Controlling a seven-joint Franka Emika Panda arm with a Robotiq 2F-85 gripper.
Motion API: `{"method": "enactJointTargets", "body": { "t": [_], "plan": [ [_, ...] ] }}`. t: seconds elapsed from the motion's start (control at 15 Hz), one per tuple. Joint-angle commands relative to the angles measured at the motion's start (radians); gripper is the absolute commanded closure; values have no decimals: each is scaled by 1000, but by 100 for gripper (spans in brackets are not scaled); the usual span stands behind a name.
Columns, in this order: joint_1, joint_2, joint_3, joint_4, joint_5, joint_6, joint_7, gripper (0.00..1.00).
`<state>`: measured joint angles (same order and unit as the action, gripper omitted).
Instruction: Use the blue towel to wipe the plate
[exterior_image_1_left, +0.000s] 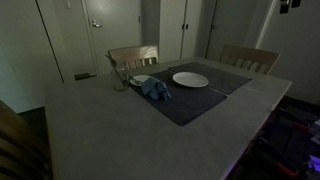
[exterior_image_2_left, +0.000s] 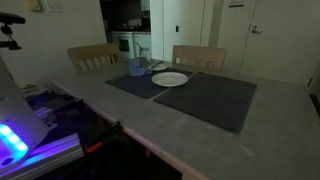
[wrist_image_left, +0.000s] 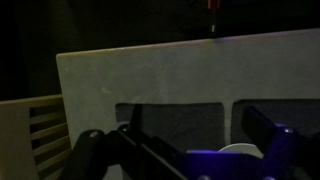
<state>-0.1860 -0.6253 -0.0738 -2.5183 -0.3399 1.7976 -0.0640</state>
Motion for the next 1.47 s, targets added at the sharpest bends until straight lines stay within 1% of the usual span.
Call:
{"method": "enactJointTargets", "body": {
  "t": [0.0,0.47,0.67,0.87,1.07,1.27,1.4],
  "plan": [
    [18,0,-14,2,-7,-5,8,0],
    [18,0,-14,2,-7,-5,8,0],
    [44,26,7,20,4,-2,18,0],
    [87,66,31,34,16,9,37,0],
    [135,113,45,37,33,67,44,0],
    [173,186,51,30,55,187,39,0],
    [185,248,51,31,72,265,42,0]
  ]
}}
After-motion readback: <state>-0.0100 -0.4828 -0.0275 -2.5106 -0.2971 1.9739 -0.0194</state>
